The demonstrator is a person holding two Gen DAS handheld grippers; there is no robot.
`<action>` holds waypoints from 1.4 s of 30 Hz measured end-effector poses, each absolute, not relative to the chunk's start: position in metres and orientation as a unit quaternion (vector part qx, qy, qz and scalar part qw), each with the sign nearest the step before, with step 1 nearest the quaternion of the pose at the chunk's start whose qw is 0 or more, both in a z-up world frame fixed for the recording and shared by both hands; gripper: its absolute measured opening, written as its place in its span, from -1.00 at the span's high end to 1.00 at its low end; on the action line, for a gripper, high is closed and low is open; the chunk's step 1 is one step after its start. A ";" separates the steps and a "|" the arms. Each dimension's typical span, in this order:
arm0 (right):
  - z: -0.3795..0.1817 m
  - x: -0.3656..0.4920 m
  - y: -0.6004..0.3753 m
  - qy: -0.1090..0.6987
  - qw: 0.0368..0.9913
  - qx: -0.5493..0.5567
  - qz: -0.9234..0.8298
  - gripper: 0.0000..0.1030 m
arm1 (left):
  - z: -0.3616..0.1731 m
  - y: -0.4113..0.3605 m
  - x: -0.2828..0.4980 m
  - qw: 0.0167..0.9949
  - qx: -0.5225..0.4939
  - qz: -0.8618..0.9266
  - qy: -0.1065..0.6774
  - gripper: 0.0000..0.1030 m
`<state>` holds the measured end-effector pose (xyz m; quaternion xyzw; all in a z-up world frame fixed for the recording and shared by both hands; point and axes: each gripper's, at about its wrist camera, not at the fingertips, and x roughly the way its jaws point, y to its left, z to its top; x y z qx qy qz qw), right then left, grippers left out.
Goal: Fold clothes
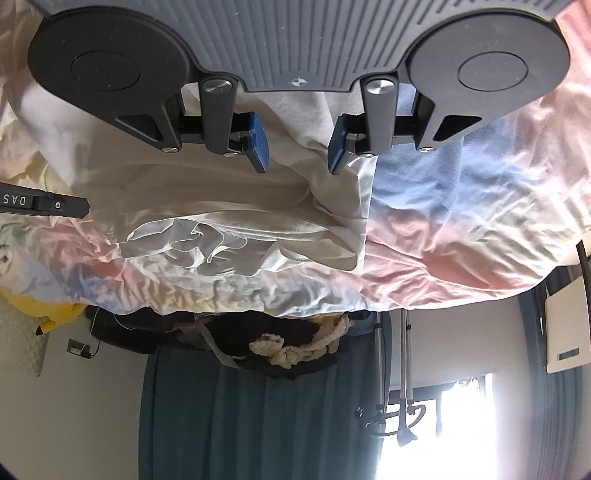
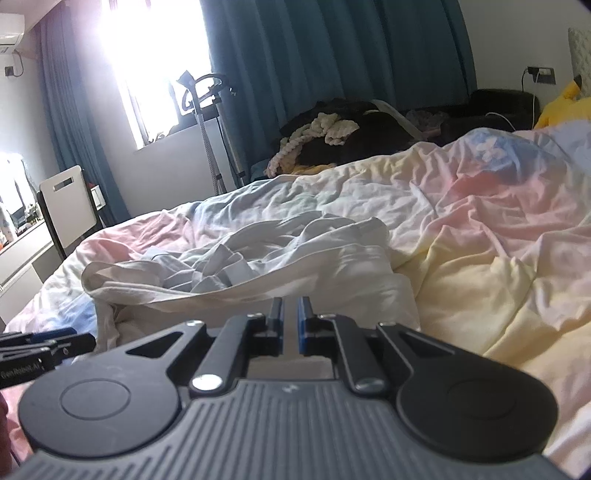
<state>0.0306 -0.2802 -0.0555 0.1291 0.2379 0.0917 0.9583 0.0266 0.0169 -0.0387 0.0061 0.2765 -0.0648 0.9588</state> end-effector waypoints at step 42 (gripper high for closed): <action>-0.066 -0.055 -0.316 0.288 0.825 0.463 0.148 -0.70 | -0.089 0.092 -0.012 0.735 -0.471 -0.157 0.462 -0.72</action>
